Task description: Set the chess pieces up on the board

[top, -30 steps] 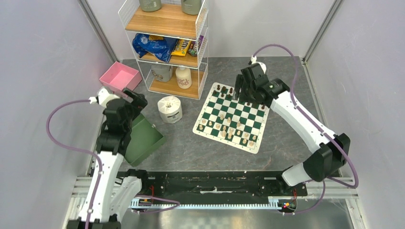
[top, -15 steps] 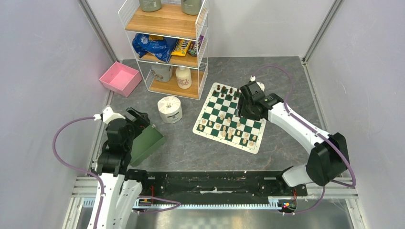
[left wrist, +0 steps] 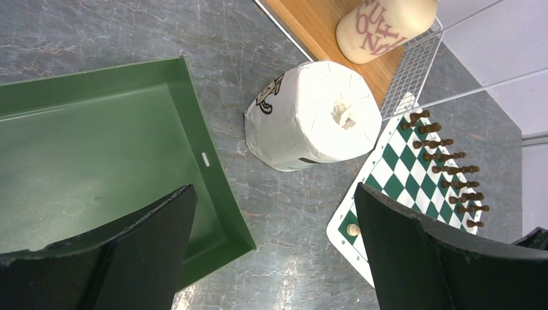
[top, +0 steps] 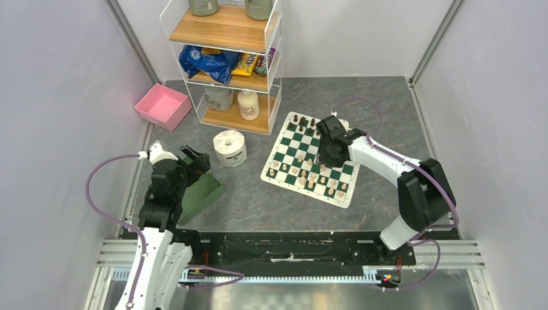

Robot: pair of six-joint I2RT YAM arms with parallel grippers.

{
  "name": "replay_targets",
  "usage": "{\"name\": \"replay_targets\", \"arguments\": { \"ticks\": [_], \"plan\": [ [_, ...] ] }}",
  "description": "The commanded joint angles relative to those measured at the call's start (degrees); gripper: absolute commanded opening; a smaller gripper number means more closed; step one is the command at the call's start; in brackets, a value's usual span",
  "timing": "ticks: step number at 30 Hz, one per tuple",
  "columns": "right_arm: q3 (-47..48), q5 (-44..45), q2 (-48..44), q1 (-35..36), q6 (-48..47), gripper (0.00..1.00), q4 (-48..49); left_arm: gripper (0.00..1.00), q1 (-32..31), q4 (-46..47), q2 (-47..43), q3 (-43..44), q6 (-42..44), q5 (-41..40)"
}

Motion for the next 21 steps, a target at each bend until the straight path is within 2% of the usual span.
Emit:
{"name": "replay_targets", "arguments": {
  "ticks": [1, 12, 21],
  "plan": [
    [2.19, 1.41, 2.55, -0.10, -0.45, 0.49, 2.43, 1.00, 0.40, 3.68, 0.00, 0.29, 0.44, 0.07],
    [5.21, 1.75, 5.65, -0.20, -2.05, 0.41, 2.65, 1.00, 0.38, 1.10, -0.81, 1.67, 3.15, -5.86],
    [6.52, 0.83, 7.21, -0.19, -2.35, 0.40, 0.60, 1.00, 0.39, 1.36, -0.01, 2.04, 3.89, -6.66]
  ]
}}
